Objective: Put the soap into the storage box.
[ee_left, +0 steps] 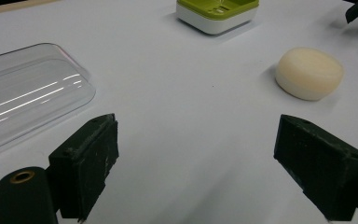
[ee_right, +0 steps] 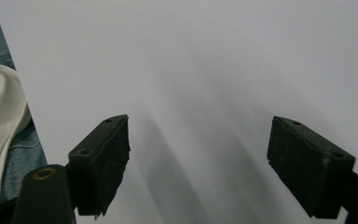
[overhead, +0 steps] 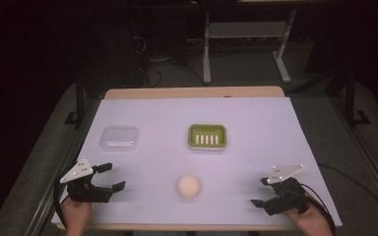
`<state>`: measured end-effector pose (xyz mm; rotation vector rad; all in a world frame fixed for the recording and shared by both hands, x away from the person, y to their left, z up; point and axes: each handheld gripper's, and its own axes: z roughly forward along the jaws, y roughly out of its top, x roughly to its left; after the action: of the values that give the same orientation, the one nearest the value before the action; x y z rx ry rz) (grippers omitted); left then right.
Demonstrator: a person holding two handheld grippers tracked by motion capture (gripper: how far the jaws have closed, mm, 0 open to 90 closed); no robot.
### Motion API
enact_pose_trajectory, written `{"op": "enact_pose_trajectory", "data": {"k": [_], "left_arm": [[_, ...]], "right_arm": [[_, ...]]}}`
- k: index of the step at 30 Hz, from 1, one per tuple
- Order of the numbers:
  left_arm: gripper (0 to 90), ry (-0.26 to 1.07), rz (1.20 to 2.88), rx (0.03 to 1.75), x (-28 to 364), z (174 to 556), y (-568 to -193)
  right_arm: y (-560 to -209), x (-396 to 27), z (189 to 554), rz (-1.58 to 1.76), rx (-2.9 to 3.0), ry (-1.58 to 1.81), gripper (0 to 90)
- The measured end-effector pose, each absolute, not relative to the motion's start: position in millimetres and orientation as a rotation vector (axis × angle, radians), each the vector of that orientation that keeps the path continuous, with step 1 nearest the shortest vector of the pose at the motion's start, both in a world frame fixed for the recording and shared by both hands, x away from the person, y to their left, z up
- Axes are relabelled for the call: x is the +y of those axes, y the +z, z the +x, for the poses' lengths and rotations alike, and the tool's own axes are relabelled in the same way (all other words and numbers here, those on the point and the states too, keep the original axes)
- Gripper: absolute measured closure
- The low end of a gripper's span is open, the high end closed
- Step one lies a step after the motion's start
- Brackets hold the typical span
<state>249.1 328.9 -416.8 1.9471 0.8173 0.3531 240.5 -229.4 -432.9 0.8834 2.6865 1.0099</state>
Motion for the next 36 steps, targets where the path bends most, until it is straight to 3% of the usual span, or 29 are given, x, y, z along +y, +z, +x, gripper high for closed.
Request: {"op": "enact_pose_trajectory", "data": {"k": [36], "left_arm": [[13.1,0.356,1.938,0.811,330,248,-416]], "right_arm": [[-413,-167,259,0.687,2.834,0.983,16.4]]}}
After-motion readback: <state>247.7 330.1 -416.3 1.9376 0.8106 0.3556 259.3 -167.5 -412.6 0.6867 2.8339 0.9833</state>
